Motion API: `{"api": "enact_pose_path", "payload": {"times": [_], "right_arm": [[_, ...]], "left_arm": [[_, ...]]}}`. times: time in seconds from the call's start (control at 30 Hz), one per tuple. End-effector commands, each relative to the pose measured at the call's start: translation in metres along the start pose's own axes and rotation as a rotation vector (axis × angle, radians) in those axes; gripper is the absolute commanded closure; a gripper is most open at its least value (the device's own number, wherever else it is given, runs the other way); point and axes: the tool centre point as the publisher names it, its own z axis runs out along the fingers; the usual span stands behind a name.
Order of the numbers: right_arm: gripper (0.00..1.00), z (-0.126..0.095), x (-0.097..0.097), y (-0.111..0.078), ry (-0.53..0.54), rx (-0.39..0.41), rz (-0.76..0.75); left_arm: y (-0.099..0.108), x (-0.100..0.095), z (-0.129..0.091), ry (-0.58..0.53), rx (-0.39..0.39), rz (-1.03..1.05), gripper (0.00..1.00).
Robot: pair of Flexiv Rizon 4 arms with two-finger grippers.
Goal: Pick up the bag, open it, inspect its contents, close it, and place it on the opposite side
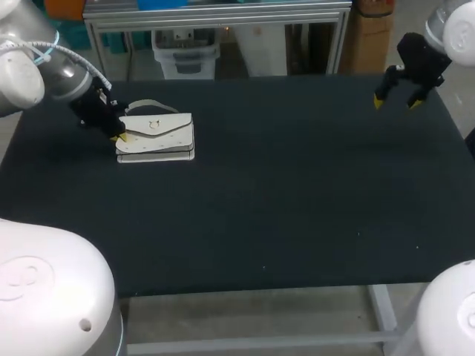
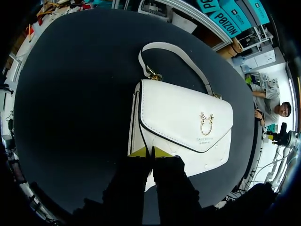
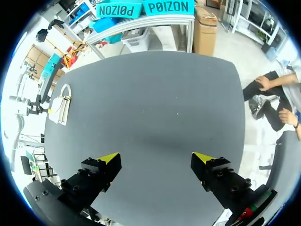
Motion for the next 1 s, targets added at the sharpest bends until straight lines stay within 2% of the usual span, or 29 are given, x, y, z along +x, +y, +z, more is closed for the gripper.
{"api": "enact_pose_path", "payload": {"times": [0.03,0.57,0.6,0.7,0.83,1.0], "right_arm": [[0.00,0.001,0.002,0.005,-0.005,0.012,0.000],[0.00,0.001,0.002,0.005,-0.005,0.012,0.000],[0.00,0.001,0.002,0.005,-0.005,0.012,0.000],[0.00,0.001,0.002,0.005,-0.005,0.012,0.000],[0.00,0.001,0.002,0.005,-0.005,0.012,0.000],[0.00,0.002,0.000,0.005,-0.004,0.009,0.002]], "left_arm": [[-0.007,0.000,0.002,-0.003,-0.032,0.002,1.00],[-0.007,0.000,0.002,-0.003,-0.032,0.002,1.00],[-0.012,-0.004,-0.002,0.028,-0.028,0.019,1.00],[-0.029,-0.019,-0.013,0.029,0.002,0.025,1.00],[-0.046,-0.038,-0.024,-0.010,0.046,0.006,1.00],[-0.068,-0.066,-0.032,-0.028,0.063,-0.023,1.00]]}}
